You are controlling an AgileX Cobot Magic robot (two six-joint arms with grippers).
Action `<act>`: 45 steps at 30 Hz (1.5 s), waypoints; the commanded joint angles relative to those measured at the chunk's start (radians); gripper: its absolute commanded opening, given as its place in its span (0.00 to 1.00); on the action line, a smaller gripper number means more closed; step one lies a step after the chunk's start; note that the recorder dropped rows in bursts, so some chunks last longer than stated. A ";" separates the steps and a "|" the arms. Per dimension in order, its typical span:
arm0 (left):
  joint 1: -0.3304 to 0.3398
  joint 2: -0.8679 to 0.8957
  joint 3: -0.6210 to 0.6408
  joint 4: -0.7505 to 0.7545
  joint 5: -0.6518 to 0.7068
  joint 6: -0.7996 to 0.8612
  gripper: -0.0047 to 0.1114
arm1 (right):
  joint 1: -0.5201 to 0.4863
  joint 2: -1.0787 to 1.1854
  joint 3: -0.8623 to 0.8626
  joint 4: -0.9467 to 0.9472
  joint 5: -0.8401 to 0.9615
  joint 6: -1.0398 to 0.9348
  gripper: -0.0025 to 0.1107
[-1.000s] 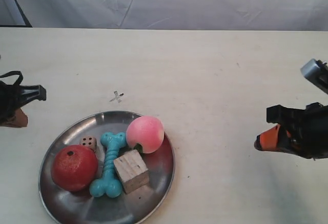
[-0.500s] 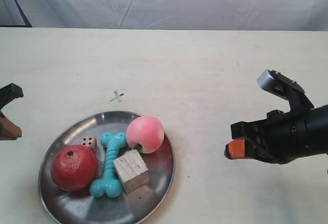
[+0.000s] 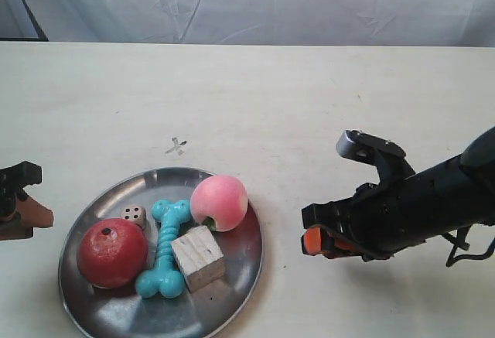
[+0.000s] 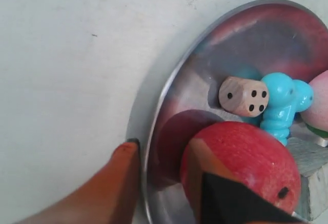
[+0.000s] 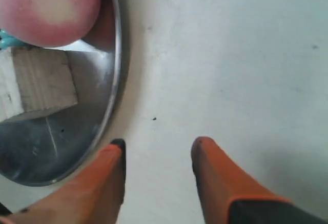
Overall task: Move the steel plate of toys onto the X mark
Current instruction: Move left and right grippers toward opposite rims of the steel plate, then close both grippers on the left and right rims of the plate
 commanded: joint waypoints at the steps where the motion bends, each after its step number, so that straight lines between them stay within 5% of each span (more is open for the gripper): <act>1: 0.000 0.053 0.003 0.006 -0.004 0.006 0.37 | 0.001 0.074 -0.019 0.089 0.033 -0.061 0.41; 13: 0.000 0.267 0.003 -0.147 0.016 0.084 0.37 | 0.013 0.223 -0.078 0.234 0.083 -0.177 0.40; 26: 0.000 0.324 0.003 -0.148 0.007 0.084 0.36 | 0.212 0.367 -0.186 0.328 0.034 -0.193 0.39; 30: 0.000 0.329 0.003 -0.153 0.007 0.084 0.30 | 0.231 0.381 -0.205 0.328 0.035 -0.193 0.25; 34: 0.000 0.329 0.003 -0.173 0.009 0.112 0.13 | 0.231 0.383 -0.209 0.325 0.037 -0.193 0.04; 36: 0.000 0.329 0.003 -0.205 0.024 0.160 0.04 | 0.231 0.383 -0.211 0.319 0.032 -0.193 0.01; 45: 0.000 0.329 -0.078 -0.248 0.064 0.193 0.04 | 0.231 0.355 -0.250 0.298 0.036 -0.185 0.01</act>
